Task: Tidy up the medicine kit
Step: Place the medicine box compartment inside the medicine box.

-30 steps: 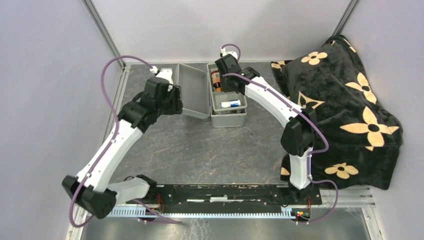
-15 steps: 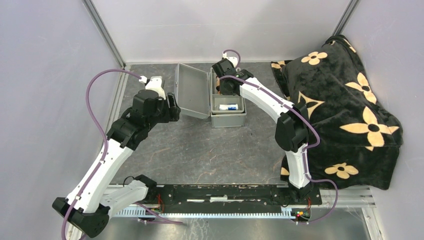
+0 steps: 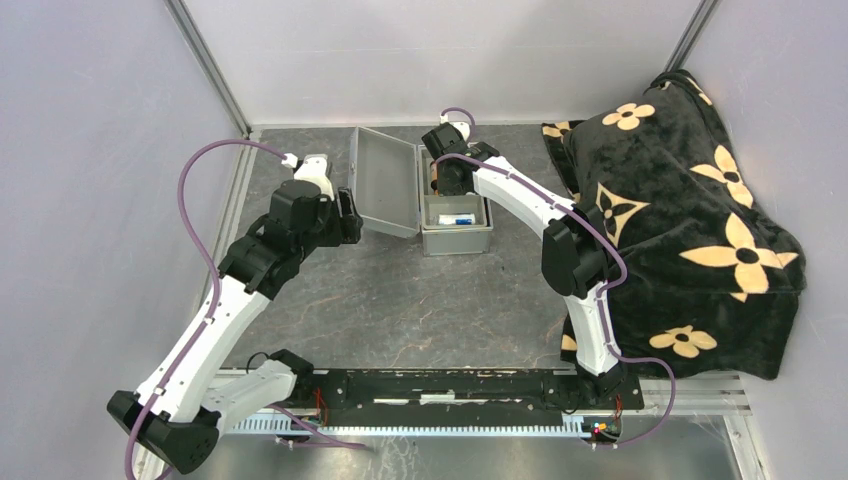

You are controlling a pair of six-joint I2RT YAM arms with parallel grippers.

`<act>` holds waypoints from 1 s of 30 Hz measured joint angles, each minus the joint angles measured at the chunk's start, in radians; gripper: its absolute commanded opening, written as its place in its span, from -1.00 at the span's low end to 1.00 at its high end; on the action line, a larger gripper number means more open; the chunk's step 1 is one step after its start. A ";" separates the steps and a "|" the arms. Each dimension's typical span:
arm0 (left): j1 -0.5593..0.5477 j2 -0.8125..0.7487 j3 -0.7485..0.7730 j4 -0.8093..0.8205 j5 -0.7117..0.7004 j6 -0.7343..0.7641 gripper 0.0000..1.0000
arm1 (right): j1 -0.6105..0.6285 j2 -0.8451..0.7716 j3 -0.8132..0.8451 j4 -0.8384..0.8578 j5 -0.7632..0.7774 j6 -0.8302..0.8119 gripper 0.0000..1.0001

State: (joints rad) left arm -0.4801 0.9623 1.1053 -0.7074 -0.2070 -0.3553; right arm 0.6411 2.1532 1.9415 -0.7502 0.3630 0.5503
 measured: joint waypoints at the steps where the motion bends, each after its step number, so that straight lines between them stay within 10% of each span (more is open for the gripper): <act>1: 0.000 0.002 -0.001 0.001 0.000 0.000 0.43 | 0.000 0.000 0.000 0.000 -0.001 -0.002 -1.00; 24: 0.000 0.034 -0.016 0.007 0.000 0.000 0.49 | -0.013 0.000 -0.016 -0.017 0.023 -0.096 -0.99; 30: 0.000 0.042 -0.016 0.006 0.000 0.000 0.71 | -0.015 0.000 -0.022 -0.004 0.002 -0.122 -0.58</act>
State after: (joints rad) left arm -0.4801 1.0039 1.0893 -0.7010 -0.2073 -0.3557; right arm 0.6258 2.1529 1.9198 -0.7540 0.3645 0.4286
